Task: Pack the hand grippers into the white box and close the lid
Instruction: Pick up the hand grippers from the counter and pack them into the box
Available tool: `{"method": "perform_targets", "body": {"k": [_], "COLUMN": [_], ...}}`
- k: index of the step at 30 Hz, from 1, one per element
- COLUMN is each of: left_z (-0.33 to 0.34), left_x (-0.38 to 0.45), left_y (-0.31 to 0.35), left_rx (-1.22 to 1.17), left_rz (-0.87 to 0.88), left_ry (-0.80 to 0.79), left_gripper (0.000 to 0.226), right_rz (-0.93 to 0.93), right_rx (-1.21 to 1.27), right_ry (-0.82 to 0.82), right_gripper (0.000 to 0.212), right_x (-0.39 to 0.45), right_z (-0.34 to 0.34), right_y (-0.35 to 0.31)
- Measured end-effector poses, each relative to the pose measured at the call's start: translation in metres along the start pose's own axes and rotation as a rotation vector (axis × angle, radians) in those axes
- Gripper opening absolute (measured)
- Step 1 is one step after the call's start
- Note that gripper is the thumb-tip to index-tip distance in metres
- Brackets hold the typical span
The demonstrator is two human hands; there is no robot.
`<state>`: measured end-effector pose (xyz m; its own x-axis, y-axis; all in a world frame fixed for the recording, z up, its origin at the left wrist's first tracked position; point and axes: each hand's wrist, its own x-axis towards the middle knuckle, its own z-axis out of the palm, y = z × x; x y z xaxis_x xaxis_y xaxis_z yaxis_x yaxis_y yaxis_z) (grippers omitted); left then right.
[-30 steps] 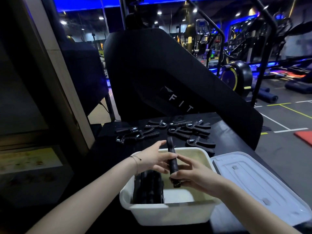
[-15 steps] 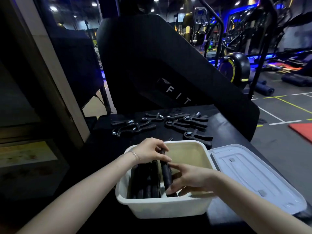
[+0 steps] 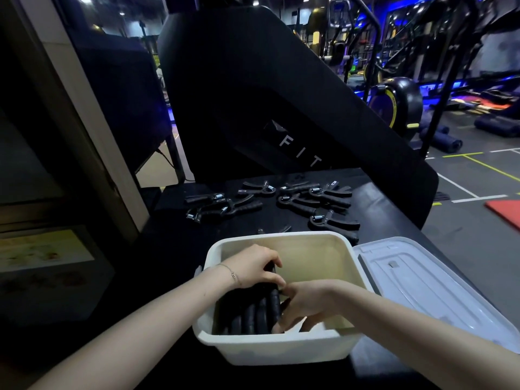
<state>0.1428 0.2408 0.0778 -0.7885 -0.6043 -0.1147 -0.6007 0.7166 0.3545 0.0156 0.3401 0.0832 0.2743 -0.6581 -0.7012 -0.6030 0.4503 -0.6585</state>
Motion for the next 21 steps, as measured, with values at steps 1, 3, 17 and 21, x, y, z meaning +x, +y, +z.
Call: {"method": "perform_targets", "body": {"k": [1, 3, 17, 21], "left_z": [0.0, 0.001, 0.013, 0.01], "left_x": [-0.001, -0.005, -0.021, -0.018], "left_y": [0.0, 0.002, 0.001, -0.004], "left_rx": [0.05, 0.129, 0.312, 0.263], "left_rz": [0.021, 0.1, 0.31, 0.352], "left_ry": [-0.017, -0.057, -0.112, -0.036], "left_gripper": [0.044, 0.039, 0.043, 0.041], "right_rz": [0.009, 0.018, -0.212, -0.522], "right_rx": [-0.003, 0.013, -0.575, -0.378], "right_ry": [-0.003, -0.005, 0.199, 0.54], "right_gripper": [0.047, 0.048, 0.03, 0.02], "right_x": [0.0, 0.0, -0.02, -0.038], "right_z": [-0.001, -0.002, -0.033, -0.073], "right_y": [0.0, 0.001, -0.006, -0.006]}}
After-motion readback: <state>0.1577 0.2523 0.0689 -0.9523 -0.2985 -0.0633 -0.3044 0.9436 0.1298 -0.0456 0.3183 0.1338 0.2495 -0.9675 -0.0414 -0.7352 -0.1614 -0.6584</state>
